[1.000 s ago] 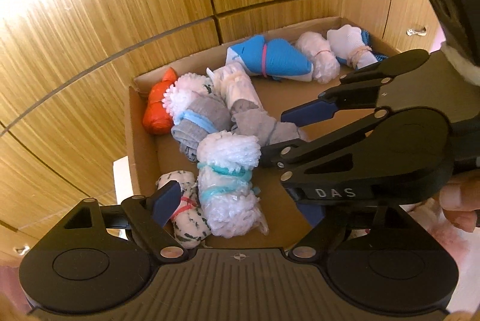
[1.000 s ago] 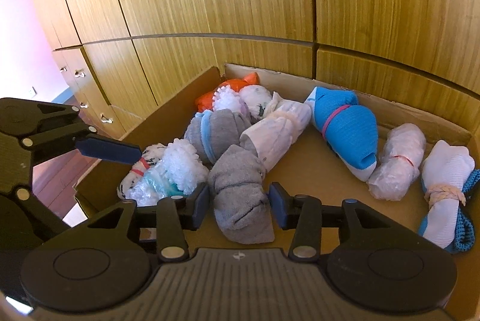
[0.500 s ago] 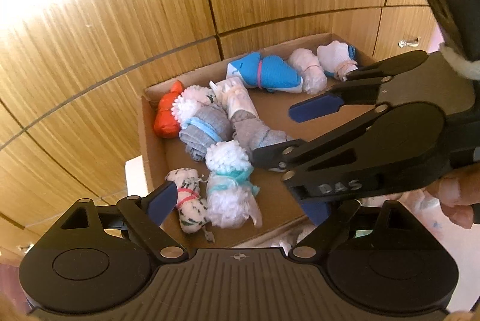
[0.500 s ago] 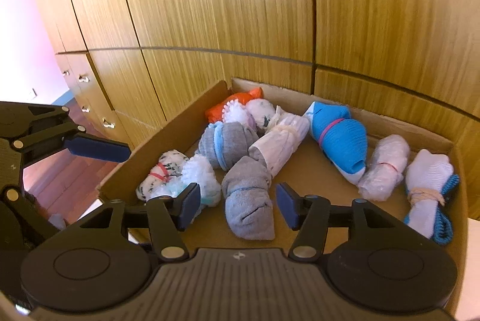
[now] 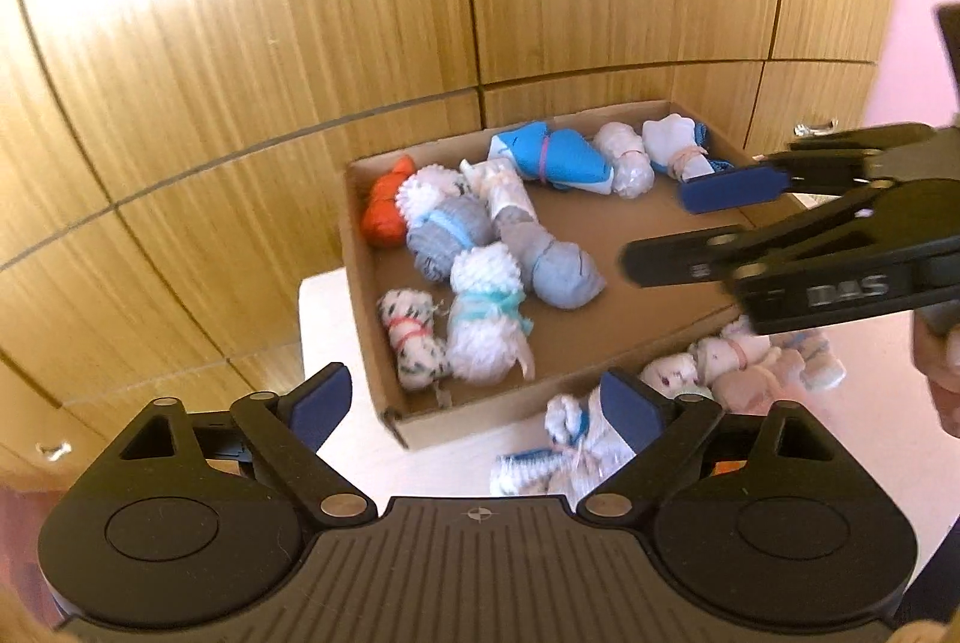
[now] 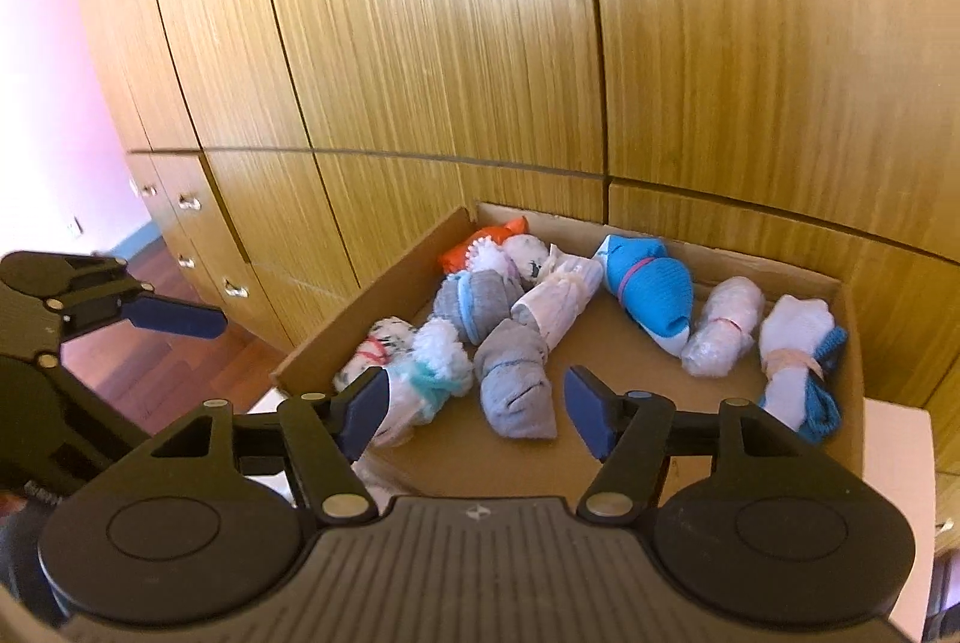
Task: Organize objects
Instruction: 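Move both open tools back over the sock pile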
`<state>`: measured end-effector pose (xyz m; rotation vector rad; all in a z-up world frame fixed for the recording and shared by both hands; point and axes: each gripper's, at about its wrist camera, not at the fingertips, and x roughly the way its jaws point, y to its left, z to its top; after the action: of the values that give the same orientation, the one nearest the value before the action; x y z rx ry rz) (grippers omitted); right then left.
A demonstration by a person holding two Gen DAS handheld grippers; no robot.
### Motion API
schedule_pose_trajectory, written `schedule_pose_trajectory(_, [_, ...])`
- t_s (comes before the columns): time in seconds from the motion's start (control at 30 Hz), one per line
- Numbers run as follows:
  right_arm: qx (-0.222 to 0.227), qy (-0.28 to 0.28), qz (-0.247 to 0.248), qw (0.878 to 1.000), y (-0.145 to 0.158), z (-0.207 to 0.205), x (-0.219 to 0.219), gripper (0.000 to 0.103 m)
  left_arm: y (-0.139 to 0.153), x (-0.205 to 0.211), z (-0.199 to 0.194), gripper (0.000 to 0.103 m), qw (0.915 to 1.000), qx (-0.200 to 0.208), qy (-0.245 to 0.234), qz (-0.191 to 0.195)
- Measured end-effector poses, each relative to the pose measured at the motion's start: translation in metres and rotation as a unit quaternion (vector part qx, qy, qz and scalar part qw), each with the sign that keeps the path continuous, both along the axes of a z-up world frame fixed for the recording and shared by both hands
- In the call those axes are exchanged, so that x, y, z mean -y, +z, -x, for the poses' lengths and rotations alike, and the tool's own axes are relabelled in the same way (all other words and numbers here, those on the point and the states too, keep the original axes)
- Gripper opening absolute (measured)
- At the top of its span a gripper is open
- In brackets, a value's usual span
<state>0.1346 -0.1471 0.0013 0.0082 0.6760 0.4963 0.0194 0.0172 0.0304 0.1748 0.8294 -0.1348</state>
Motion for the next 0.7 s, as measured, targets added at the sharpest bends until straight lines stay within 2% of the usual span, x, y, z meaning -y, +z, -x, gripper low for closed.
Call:
schedule_pose_trajectory(0.2, [0.013,-0.021,-0.017,1.000,0.001,0.055,0.023,0.068,-0.005,-0.002,0.024,0.098,0.9997,0.014,0.010,0.017])
schedule_pose_trajectory(0.27, [0.018,-0.032,-0.014,0.999,-0.008,0.069,0.029,0.072,-0.009,-0.002,0.031,0.098,0.9996,0.018,0.008,0.019])
schedule_pose_trajectory(0.47, [0.016,-0.067,-0.008,0.998,-0.033,0.094,0.041,0.073,-0.027,-0.005,0.044,0.098,0.9989,0.015,0.008,0.045])
schedule_pose_trajectory(0.7, [0.020,-0.053,0.000,0.998,-0.045,0.115,0.041,0.072,-0.048,-0.010,0.059,0.098,0.9965,0.002,-0.002,0.083])
